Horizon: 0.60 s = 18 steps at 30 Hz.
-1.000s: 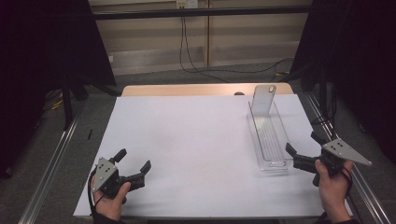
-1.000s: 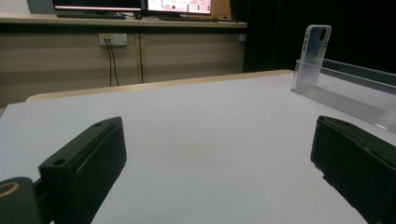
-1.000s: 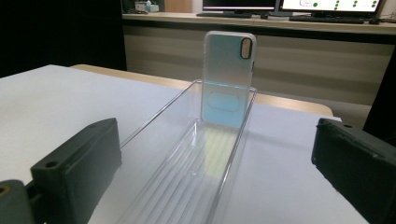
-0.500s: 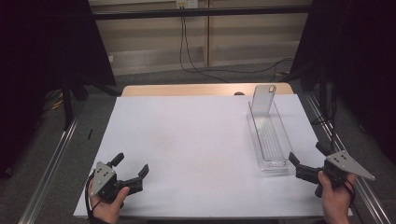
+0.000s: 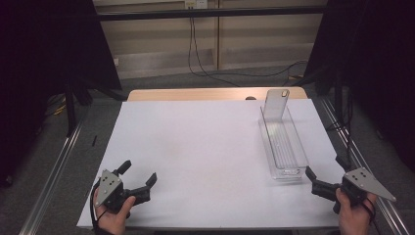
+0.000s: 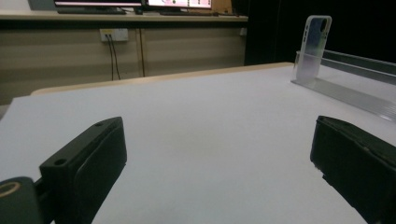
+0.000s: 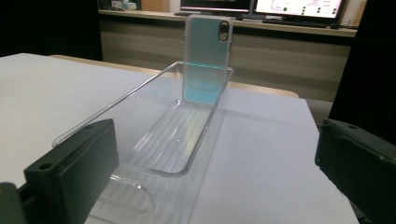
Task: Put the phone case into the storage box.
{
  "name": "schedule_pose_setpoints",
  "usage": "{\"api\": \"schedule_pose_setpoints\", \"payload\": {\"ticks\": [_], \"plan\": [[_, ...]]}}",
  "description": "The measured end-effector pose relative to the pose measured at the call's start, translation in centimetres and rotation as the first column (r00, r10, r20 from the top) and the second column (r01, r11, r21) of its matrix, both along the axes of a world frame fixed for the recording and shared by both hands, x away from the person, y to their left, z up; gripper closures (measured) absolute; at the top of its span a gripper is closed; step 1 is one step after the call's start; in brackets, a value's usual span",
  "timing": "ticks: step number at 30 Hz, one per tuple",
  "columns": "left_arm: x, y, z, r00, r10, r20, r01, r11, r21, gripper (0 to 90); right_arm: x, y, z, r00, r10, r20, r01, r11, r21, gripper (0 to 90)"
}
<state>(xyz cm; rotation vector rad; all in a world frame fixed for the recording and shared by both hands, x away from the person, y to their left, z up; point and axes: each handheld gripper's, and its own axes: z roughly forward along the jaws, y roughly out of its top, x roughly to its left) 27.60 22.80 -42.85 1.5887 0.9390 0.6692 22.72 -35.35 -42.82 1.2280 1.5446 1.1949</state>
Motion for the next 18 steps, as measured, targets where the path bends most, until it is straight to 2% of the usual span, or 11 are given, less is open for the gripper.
{"api": "schedule_pose_setpoints", "payload": {"ticks": [3, 14, 18], "plan": [[0.15, -0.17, -0.1, 0.9999, -0.005, -0.01, 0.005, 0.9999, 0.012, 3.7, 0.16, -0.05, -0.38, 0.9997, 0.001, -0.024, -0.001, 0.9999, 0.017, 0.0], [0.28, -0.2, -0.27, 0.9998, -0.001, -0.017, 0.001, 0.9999, 0.014, 3.8, 0.43, 0.0, -0.51, 0.9998, 0.005, -0.017, -0.004, 0.9999, 0.016, 0.0], [0.33, -0.17, -0.23, 0.9998, 0.002, -0.02, -0.001, 0.9993, 0.038, 3.8, 0.5, 0.05, -0.49, 0.9998, 0.017, -0.013, -0.017, 0.9998, 0.012, 0.0]]}}
